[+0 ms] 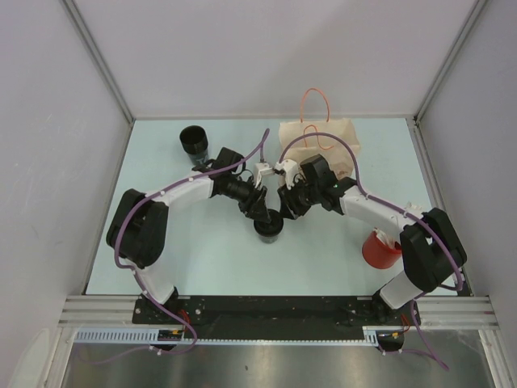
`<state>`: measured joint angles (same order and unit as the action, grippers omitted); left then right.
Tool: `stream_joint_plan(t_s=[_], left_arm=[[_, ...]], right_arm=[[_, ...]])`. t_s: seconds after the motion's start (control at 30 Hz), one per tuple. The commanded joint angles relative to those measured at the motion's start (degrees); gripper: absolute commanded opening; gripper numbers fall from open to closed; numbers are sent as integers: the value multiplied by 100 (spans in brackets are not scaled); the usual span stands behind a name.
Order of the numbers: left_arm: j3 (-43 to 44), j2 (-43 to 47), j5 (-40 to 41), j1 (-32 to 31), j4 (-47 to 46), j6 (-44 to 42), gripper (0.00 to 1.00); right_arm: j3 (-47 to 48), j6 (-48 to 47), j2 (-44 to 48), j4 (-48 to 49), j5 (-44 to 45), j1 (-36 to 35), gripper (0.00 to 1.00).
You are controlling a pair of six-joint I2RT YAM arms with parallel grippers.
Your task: Pack the takeout coffee
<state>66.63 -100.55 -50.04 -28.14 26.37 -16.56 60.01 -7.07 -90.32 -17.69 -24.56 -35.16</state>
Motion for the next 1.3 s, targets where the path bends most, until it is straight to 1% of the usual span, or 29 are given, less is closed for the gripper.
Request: stream_joint_plan(t_s=[0.0,0.1,0.23,0.33,0.37,0.4,0.57,0.73,0.9,1.0,1.07,1.13,1.27], left_arm=[[-440,-298,1532,-16,307,-788,52],[-493,-307,1603,-16,325,-832,52],[-493,-307,1603,-16,342,-858,52],[-380,-246,1524,-7,325,-849,56],[-318,-254,1506,-7,334,-814,60],[-248,-254,1428,-7,342,-814,62],[297,-403,1129,-7,562,-796,70],[692,-483,909,-7,694,-823,74],[992,-448,610,-7,904,-893,78],[1106,-448,434,1,1019,-954,79],[1142,-483,382,2,1045,-981,78],[1142,-544,346,-7,1116,-1025,78],[1115,-650,171,-7,1212,-1130,77]], right_arm=[[-341,-418,-574,-718,882,-342,37],[-332,-462,-425,-630,839,-395,38],[-227,-497,-4,-472,663,-352,40],[-7,-445,278,-437,365,-229,41],[46,-427,331,-411,225,-194,42],[150,-418,410,-402,171,-193,43],[292,-366,437,-402,-93,-150,45],[292,-242,445,-332,-312,-70,45],[292,-189,560,-156,-234,-61,46],[292,-285,586,-251,-251,-44,46],[292,-356,630,-348,-453,-18,46],[292,-531,709,-507,-707,-18,48],[292,-716,937,-682,-893,-9,53]])
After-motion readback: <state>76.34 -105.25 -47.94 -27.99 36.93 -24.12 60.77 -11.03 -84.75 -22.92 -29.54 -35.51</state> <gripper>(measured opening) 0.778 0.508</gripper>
